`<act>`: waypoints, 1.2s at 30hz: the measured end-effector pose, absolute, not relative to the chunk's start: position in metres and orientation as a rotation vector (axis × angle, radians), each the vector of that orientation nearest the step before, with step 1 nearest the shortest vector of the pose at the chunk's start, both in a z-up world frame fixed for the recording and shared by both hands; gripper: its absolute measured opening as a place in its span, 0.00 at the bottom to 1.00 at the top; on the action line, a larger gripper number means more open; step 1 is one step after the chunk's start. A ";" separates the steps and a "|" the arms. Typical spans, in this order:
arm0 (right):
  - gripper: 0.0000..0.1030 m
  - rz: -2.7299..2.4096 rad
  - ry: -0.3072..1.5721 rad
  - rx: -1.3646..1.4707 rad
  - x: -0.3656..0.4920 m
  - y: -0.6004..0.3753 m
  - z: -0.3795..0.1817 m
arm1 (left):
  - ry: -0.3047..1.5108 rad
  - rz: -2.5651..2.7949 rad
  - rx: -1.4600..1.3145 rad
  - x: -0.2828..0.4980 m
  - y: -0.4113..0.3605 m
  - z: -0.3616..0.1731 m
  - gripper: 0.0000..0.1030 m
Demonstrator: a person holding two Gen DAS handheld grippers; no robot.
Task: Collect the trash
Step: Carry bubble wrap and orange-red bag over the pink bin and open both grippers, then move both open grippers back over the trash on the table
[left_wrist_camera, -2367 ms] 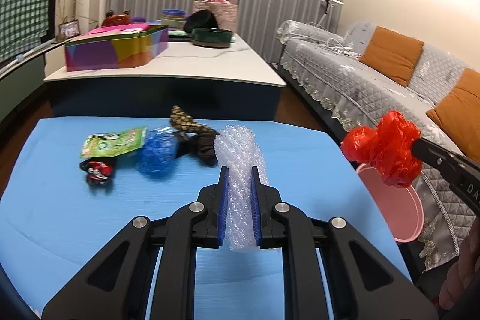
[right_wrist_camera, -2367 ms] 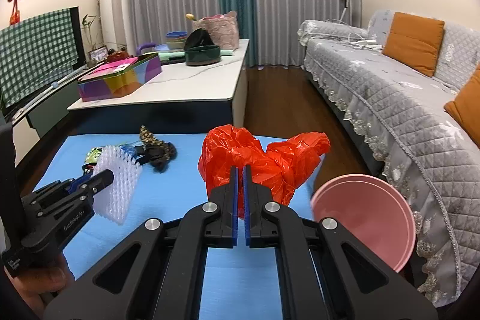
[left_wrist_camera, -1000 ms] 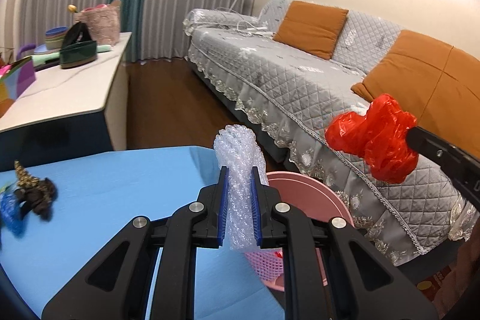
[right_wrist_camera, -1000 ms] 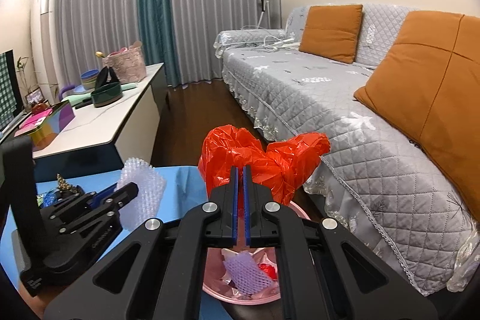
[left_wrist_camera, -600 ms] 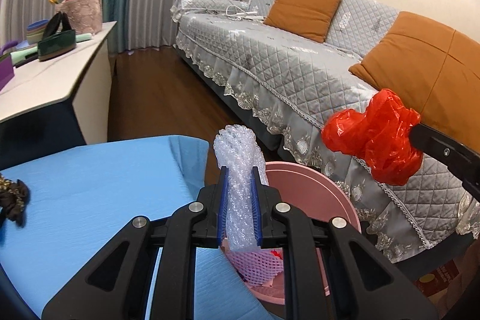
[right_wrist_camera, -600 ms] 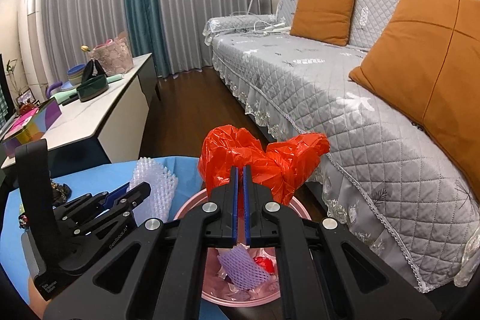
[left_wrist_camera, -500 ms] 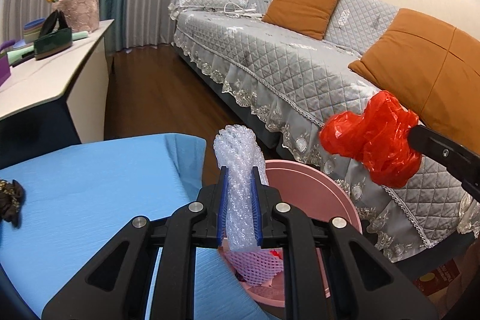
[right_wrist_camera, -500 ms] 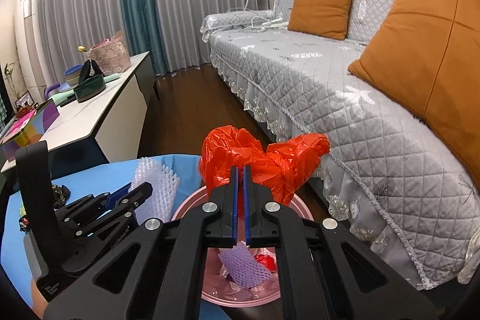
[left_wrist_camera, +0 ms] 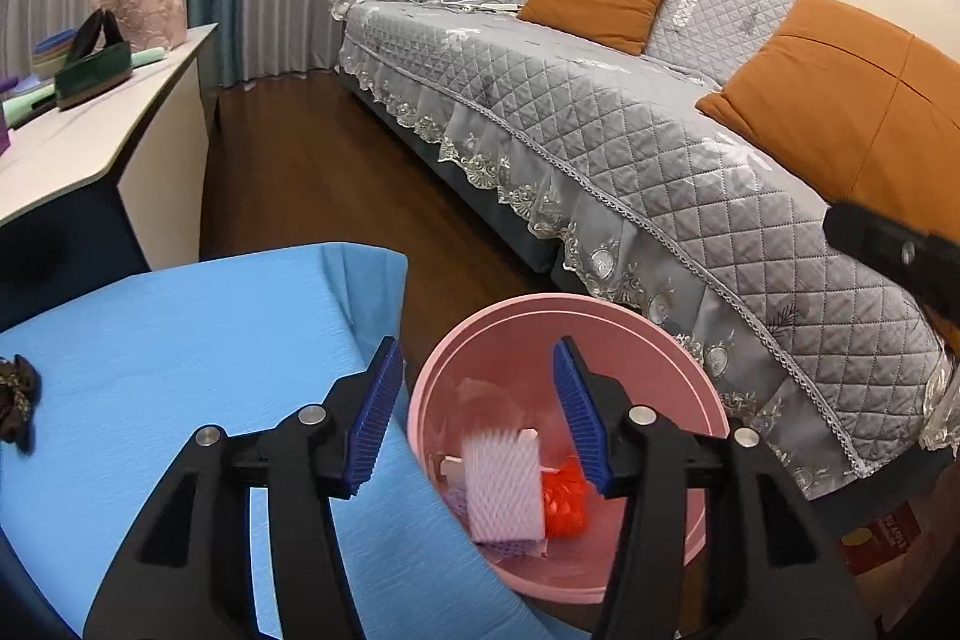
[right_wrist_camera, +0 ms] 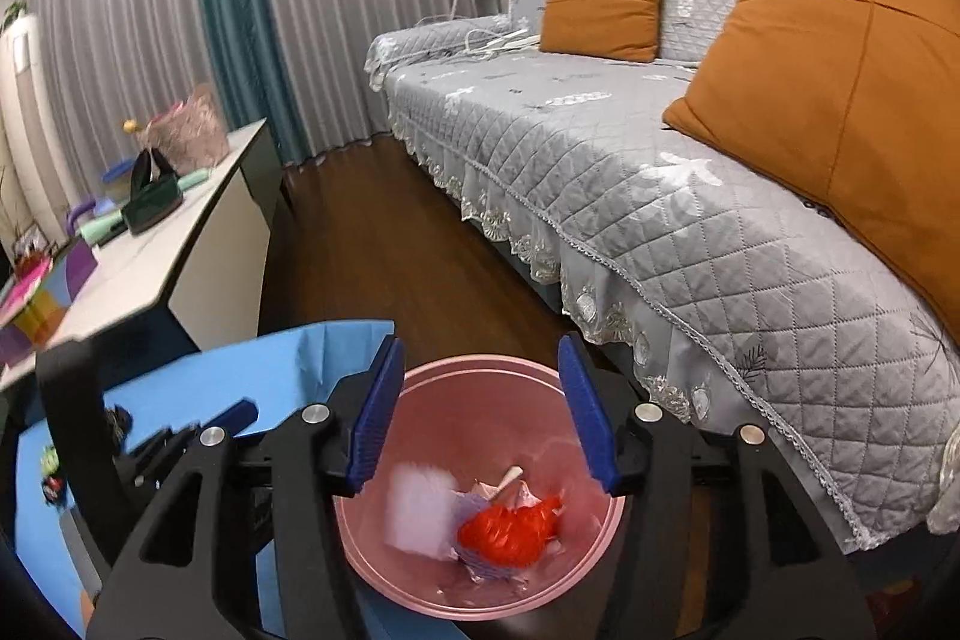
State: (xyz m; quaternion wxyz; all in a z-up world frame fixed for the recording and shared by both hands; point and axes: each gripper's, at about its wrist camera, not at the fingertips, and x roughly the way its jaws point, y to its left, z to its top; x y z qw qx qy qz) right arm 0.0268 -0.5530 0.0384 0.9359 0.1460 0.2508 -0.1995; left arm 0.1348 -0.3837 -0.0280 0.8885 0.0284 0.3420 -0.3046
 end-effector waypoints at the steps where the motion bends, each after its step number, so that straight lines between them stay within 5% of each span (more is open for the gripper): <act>1: 0.53 -0.408 0.505 0.307 0.026 -0.554 0.039 | 0.707 -0.630 0.058 0.133 -0.380 -0.026 0.50; 14: 0.49 -0.277 0.433 0.250 0.029 -0.488 0.061 | 0.619 -0.534 0.004 0.099 -0.286 0.015 0.50; 24: 0.13 -0.087 0.435 0.230 0.049 -0.399 0.062 | 0.549 -0.361 0.002 0.084 -0.167 0.040 0.48; 36: 0.12 0.116 0.469 0.179 0.097 -0.289 0.037 | 0.553 -0.028 -0.093 0.095 -0.019 -0.006 0.46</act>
